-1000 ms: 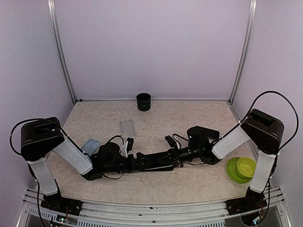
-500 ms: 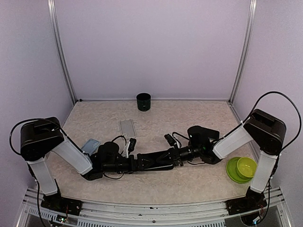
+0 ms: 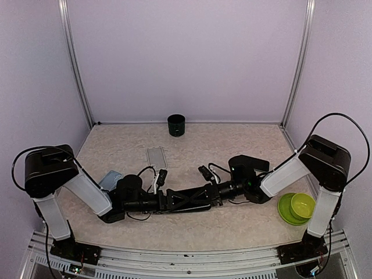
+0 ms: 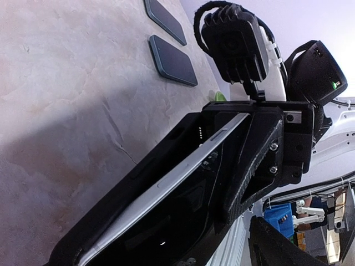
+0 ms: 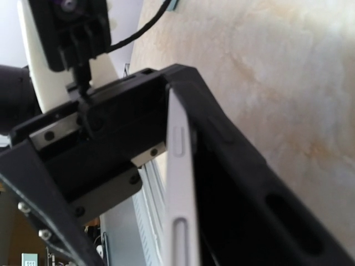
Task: Put the phone into the phone case
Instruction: Install the phone into the phone case.
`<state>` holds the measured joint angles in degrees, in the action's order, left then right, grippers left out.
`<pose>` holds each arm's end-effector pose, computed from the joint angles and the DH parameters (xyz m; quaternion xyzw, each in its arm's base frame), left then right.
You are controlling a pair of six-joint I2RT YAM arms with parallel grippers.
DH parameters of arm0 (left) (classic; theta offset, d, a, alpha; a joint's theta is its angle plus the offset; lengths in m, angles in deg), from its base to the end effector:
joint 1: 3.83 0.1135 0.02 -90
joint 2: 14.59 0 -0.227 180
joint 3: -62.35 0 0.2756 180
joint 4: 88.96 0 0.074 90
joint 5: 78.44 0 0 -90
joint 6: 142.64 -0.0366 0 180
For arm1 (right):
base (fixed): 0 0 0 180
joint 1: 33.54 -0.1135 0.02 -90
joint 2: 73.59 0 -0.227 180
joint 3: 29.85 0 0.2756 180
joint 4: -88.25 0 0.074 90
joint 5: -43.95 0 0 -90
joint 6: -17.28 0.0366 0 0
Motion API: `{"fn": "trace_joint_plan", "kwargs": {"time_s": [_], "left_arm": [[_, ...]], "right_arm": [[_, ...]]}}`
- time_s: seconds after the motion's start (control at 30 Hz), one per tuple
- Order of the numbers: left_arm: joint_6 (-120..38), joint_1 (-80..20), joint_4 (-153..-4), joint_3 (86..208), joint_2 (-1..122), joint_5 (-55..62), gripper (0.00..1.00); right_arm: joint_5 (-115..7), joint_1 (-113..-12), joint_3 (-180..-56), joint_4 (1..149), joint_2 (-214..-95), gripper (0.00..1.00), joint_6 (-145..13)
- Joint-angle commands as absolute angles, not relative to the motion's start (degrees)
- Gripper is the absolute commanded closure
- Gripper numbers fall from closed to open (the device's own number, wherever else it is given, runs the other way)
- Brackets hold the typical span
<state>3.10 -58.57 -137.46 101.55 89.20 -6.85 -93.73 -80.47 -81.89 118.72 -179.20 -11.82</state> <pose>0.1619 -0.2491 0.0549 0.0893 0.7896 -0.5604 0.2333 0.2093 0.2636 0.0717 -0.1283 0.7846 0.6061 0.0244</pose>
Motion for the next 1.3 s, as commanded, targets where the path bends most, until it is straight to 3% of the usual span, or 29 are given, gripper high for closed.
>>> {"fn": "trace_joint_plan", "kwargs": {"time_s": [0.0, 1.0, 1.27], "left_arm": [[3.5, -59.0, -143.4, 101.0, 89.7, -9.1, 0.20], [5.8, -59.8, -153.2, 99.6, 89.1, -14.4, 0.59], [6.2, -60.1, -154.5, 99.8, 88.7, -15.2, 0.70]], "right_arm": [[-95.4, -81.5, -81.9, 122.9, -178.5, 1.00, -12.7], [-96.5, -81.9, -79.1, 127.8, -178.4, 1.00, -14.5], [-96.8, -81.9, -79.1, 128.8, -178.4, 0.96, -14.5]]}}
